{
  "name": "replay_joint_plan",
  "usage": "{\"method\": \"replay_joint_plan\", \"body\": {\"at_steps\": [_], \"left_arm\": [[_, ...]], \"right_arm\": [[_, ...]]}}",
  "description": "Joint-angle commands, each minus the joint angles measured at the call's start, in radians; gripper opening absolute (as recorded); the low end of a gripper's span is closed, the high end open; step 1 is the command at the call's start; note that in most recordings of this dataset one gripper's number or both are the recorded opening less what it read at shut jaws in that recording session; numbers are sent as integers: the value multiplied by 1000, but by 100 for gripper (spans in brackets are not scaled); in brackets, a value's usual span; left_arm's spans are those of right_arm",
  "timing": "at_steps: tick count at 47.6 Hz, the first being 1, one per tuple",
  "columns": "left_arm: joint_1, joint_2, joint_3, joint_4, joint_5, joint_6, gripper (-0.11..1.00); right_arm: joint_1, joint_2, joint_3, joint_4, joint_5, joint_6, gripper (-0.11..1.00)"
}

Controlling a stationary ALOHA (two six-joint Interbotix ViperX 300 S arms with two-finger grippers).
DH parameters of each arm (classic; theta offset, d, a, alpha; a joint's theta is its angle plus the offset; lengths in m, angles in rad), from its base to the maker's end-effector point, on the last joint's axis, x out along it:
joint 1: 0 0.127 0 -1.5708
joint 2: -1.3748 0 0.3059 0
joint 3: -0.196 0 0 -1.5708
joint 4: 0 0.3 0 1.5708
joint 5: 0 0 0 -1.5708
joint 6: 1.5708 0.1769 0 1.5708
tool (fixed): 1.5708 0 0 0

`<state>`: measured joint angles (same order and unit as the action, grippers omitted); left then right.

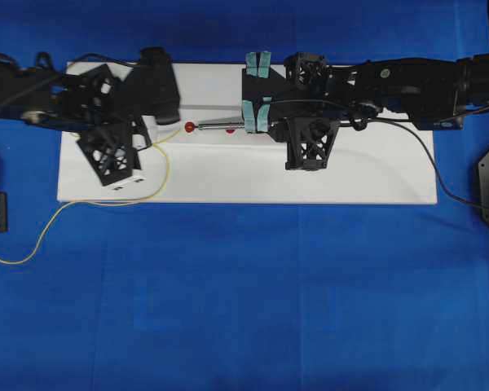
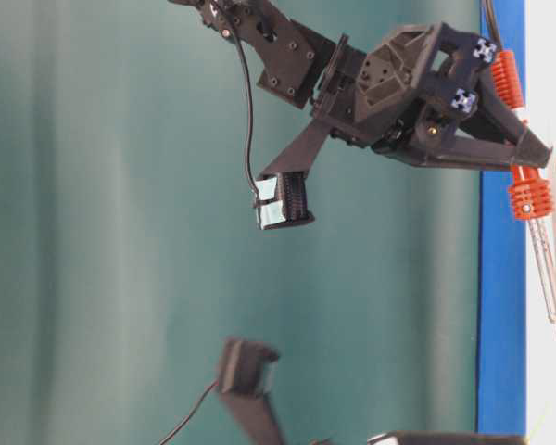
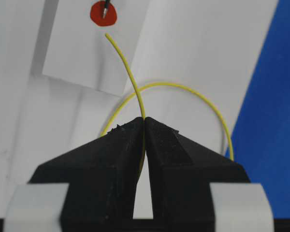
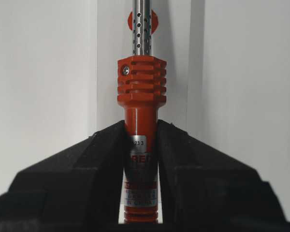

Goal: Touch the tip of the soldering iron to the tip of the solder at the mark.
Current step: 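Pull both grippers back from the strip, holding solder and iron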

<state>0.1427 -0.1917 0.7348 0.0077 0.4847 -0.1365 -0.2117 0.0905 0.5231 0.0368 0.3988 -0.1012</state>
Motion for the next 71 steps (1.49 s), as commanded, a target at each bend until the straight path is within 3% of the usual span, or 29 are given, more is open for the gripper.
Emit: {"method": "replay_joint_plan", "body": {"at_steps": [1, 22, 36, 52, 71], "left_arm": [[-5, -78, 14, 2, -3, -3, 2], [-5, -331, 181, 2, -83, -23, 2], [-5, -334, 186, 2, -81, -29, 2], [-5, -339, 189, 2, -80, -29, 2], [-5, -262, 135, 2, -126, -52, 2]], "right_arm": [[-2, -11, -25, -2, -8, -2, 6], [-3, -14, -28, -2, -8, -2, 6], [-17, -141, 9, -25, -3, 2, 6], [-49, -310, 163, -40, -29, 9, 6], [-52, -345, 198, -40, -49, 8, 6]]}}
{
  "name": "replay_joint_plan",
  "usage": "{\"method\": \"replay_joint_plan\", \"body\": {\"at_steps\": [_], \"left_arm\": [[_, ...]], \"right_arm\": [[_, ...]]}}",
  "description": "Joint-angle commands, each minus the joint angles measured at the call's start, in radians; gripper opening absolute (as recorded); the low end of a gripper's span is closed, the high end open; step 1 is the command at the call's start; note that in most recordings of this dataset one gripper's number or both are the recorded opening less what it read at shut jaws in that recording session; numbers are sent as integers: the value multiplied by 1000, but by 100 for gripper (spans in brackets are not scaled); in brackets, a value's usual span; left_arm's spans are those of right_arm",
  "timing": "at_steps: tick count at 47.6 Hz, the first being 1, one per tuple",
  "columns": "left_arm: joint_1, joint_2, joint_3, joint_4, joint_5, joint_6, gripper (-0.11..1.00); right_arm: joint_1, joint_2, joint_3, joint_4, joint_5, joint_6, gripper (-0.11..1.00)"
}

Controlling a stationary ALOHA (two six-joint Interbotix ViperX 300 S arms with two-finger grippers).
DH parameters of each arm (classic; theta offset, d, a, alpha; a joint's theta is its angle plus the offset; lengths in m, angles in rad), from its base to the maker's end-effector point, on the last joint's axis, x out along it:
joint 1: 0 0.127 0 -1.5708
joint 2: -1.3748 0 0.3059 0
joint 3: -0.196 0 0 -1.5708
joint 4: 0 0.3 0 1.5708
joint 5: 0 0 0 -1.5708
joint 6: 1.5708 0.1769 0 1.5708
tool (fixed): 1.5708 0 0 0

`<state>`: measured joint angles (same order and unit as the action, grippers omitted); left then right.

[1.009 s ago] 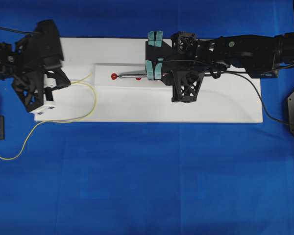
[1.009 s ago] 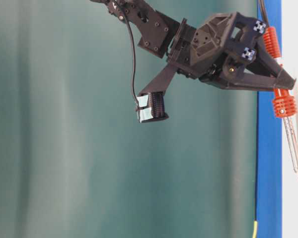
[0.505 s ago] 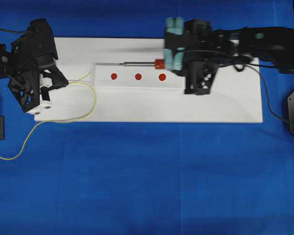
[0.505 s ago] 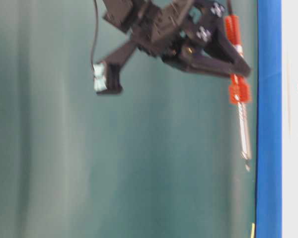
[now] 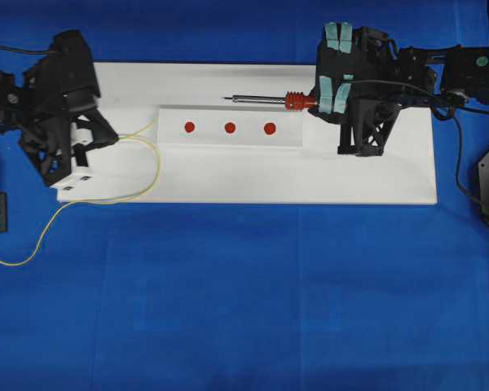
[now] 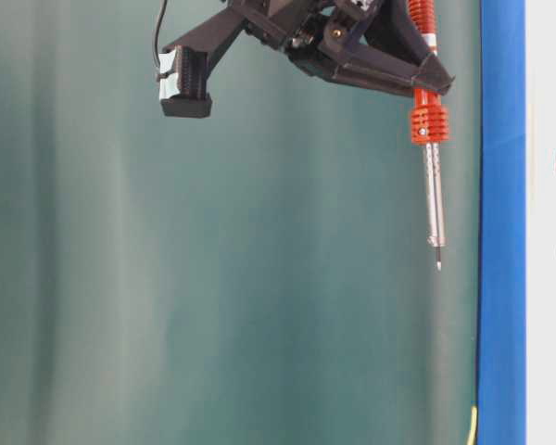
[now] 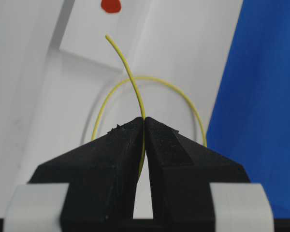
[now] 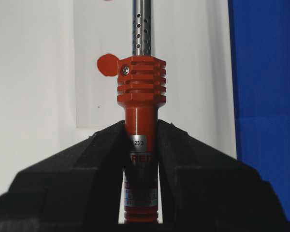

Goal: Touch the tip of the soldering iron to the tip of the solder at the mark.
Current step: 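Pull both grippers back from the strip, holding solder and iron, then move solder tip to middle red dot and iron tip toward it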

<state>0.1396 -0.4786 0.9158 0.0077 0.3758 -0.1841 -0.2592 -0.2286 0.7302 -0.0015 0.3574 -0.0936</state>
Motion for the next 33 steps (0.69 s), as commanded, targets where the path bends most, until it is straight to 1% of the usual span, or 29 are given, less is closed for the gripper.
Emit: {"method": "replay_joint_plan", "body": {"at_steps": [1, 17, 26, 33], "left_arm": [[-2, 35, -55, 2, -17, -5, 2], [-18, 307, -276, 2, -12, 11, 2], [-18, 420, -351, 2, 0, 14, 2], [-14, 476, -374, 2, 2, 11, 2]], "right_arm": [[-5, -28, -8, -2, -8, 0, 6], [-20, -37, 6, -2, -6, 0, 6], [-32, -44, 23, -5, -6, -2, 6], [-40, -44, 37, -5, -9, -2, 6]]}}
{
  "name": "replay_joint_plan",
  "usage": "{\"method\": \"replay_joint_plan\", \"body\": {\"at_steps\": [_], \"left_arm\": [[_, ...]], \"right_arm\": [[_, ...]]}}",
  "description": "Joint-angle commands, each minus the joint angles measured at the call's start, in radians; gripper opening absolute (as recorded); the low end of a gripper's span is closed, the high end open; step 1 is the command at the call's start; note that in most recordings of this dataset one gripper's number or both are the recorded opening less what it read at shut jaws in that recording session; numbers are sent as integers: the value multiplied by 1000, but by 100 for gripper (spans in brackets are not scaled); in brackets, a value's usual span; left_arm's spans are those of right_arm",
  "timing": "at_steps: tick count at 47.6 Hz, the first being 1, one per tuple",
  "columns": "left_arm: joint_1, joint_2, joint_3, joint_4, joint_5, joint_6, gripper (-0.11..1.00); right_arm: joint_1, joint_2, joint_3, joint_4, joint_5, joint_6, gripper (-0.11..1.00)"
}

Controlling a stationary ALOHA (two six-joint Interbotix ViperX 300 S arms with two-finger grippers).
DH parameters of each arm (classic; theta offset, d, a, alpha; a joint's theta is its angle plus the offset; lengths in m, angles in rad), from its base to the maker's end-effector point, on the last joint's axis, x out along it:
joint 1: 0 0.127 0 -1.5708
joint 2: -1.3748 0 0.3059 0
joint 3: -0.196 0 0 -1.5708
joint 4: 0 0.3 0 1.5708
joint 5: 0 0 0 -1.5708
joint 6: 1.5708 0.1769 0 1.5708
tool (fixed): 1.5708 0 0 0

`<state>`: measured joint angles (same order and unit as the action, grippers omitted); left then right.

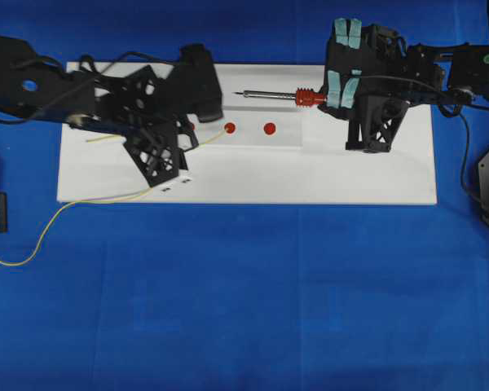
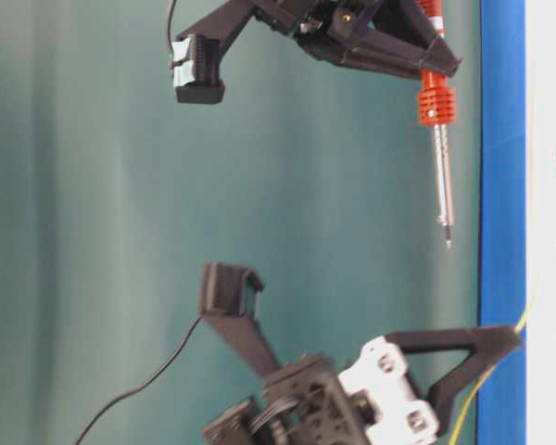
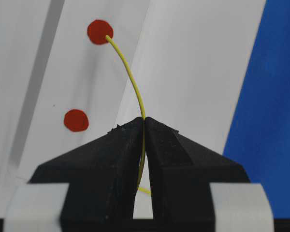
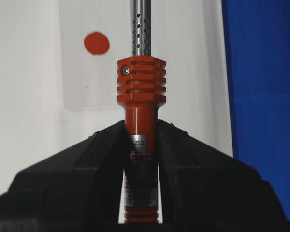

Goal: Touch the tip of the soldering iron to the tip of the solder at the mark.
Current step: 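Move solder tip to middle red dot and iron tip toward it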

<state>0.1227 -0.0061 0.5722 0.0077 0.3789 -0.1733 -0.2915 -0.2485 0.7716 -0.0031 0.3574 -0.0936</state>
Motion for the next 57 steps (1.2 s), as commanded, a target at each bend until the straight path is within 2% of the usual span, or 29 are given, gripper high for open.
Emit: {"method": "replay_joint_plan", "body": {"at_steps": [1, 23, 33, 57], "left_arm": [[5, 8, -34, 3, -3, -2, 2], [14, 32, -34, 2, -2, -2, 2], [14, 31, -34, 2, 8, -2, 2], [14, 31, -34, 2, 9, -2, 2]], "right_arm": [[-8, -25, -5, -3, -11, -2, 6], [-9, -25, 15, -2, -17, 0, 6], [28, -15, 14, 3, -14, 0, 6], [41, 107, -18, 6, -26, 21, 6]]}}
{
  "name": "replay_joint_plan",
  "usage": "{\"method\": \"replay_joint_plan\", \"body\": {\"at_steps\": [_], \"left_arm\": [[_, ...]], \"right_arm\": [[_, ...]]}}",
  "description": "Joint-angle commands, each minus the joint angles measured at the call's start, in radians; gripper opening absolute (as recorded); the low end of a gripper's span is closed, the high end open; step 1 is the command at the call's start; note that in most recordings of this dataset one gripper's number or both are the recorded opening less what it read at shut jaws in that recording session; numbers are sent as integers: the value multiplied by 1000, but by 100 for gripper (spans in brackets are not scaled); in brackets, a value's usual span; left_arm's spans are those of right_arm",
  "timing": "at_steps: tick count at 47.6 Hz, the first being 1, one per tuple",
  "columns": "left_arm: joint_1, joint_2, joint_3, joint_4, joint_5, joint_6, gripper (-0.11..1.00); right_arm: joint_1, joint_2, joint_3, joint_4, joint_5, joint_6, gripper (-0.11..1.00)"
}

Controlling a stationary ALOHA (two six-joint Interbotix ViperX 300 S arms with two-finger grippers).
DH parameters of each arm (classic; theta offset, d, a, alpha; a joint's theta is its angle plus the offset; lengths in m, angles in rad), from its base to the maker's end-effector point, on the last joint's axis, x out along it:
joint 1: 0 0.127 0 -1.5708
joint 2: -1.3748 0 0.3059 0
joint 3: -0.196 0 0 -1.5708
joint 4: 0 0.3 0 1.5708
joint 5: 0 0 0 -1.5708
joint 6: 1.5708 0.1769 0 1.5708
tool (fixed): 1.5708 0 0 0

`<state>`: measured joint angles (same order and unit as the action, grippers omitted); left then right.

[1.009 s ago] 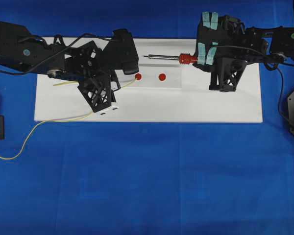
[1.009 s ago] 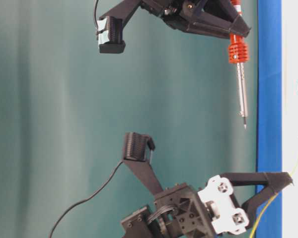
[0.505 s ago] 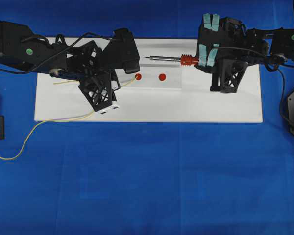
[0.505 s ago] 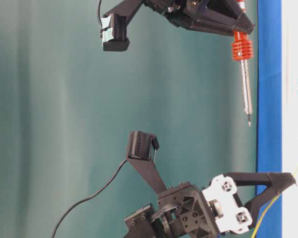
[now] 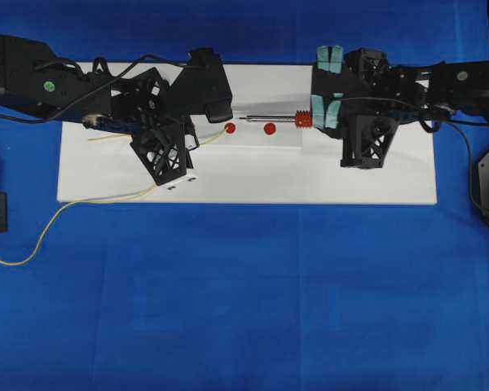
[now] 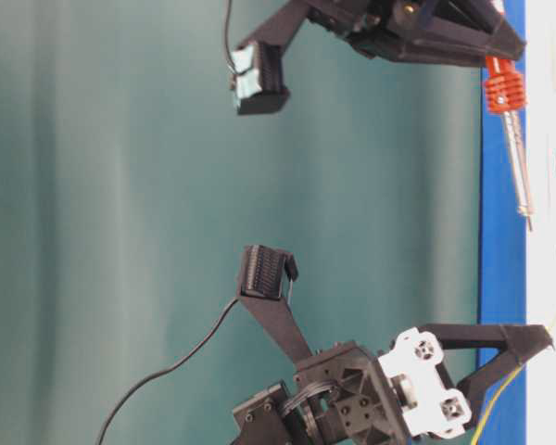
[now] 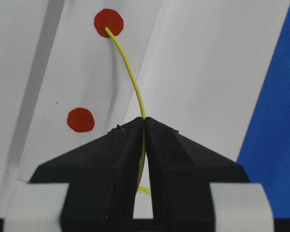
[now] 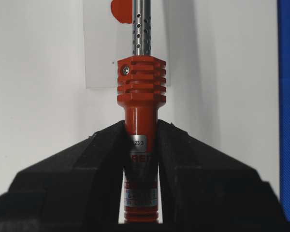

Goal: Touch the tip of the soldering iron to the tip of the solder at the mark.
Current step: 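Move solder tip to middle red dot and iron tip toward it, then hold iron tip against solder tip at the middle red dot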

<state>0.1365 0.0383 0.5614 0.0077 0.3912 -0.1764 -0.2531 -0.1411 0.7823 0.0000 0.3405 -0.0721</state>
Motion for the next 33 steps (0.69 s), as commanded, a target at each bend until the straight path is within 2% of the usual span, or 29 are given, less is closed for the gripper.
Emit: {"method": "replay_joint_plan", "body": {"at_steps": [1, 33], "left_arm": [[-2, -14, -23, 2, -3, 2, 2], [-9, -14, -23, 2, -2, -2, 2]], "right_arm": [[3, 2, -31, 2, -9, 0, 6], [26, 57, -46, -2, -23, -2, 6]]}}
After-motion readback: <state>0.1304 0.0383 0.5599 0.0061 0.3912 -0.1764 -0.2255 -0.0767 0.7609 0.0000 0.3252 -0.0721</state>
